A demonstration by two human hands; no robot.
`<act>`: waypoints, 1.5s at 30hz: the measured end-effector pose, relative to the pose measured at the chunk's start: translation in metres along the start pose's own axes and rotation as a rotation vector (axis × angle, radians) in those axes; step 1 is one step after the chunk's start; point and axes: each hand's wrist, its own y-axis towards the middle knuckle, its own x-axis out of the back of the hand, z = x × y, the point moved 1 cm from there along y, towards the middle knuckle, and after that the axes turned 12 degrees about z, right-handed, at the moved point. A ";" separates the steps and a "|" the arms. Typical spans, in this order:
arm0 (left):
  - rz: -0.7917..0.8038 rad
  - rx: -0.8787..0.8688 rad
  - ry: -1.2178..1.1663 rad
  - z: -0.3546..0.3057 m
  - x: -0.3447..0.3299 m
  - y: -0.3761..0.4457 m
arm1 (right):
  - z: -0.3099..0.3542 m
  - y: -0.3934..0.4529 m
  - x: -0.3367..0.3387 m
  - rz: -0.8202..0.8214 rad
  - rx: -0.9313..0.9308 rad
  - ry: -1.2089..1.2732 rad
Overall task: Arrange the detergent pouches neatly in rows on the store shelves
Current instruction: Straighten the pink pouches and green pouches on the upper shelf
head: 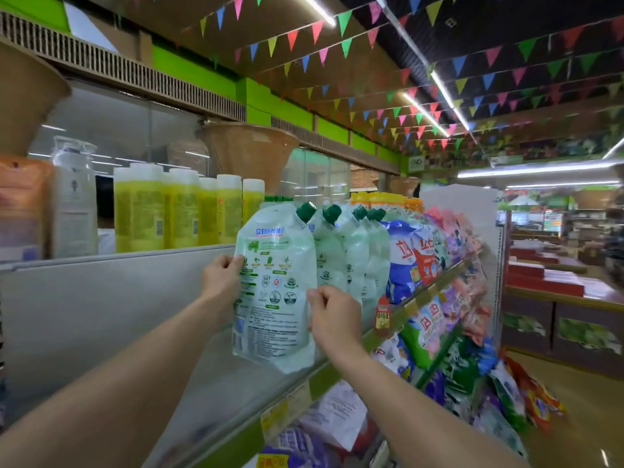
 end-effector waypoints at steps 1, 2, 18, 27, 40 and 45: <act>-0.012 -0.015 -0.001 0.000 0.000 -0.003 | -0.001 -0.002 0.000 0.013 0.014 0.010; -0.016 -0.023 -0.004 0.000 0.001 -0.004 | -0.001 -0.004 0.001 0.026 0.023 0.019; -0.039 0.131 0.183 -0.020 0.019 -0.033 | 0.006 -0.006 0.010 0.187 -0.013 0.147; 0.012 0.146 0.263 -0.038 0.047 -0.113 | 0.054 -0.057 0.019 0.167 0.071 0.162; 0.276 0.104 0.266 -0.098 0.169 -0.289 | 0.197 -0.223 -0.022 0.228 0.057 0.137; 0.169 0.097 0.280 -0.125 0.242 -0.355 | 0.254 -0.279 -0.042 0.248 0.061 0.159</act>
